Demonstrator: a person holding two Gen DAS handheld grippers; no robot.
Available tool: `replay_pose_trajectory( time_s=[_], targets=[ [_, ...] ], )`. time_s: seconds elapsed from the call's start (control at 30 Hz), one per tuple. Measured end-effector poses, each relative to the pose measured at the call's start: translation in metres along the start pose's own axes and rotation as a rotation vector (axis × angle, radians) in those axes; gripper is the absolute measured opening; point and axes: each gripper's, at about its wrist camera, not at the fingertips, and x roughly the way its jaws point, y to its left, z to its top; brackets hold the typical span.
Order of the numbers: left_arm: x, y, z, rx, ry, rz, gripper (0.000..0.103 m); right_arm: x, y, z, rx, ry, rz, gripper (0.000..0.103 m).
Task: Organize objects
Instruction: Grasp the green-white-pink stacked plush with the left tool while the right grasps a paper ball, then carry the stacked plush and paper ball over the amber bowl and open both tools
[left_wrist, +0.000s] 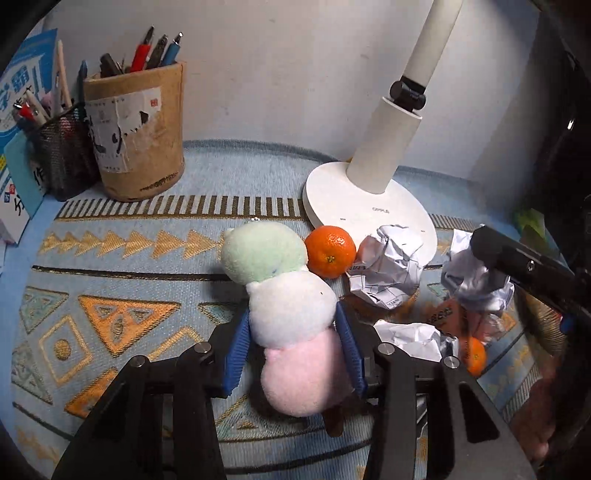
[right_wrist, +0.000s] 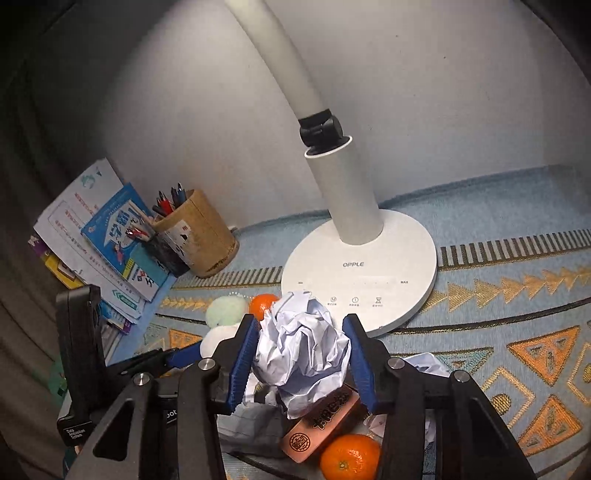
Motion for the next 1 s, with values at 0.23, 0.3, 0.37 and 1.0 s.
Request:
replay_pose_trajectory(
  time_s=[0.23, 0.3, 0.37, 1.0],
  targets=[
    [-0.071, 0.011, -0.026, 0.007, -0.067, -0.072, 0.042, -0.063, 0.024, -0.002, -0.024, -0.045, 0.076, 0.047],
    [-0.081, 0.01, -0.043, 0.012, -0.039, -0.103, 0.042, -0.075, 0.032, -0.017, -0.056, 0.007, 0.073, 0.048],
    [-0.089, 0.004, -0.062, 0.035, -0.009, -0.11, 0.042, -0.076, 0.039, -0.038, -0.1, 0.131, 0.033, 0.048],
    [-0.098, -0.013, -0.141, 0.062, 0.048, 0.047, 0.09, -0.106, 0.019, -0.151, -0.134, 0.312, -0.058, 0.066]
  ],
)
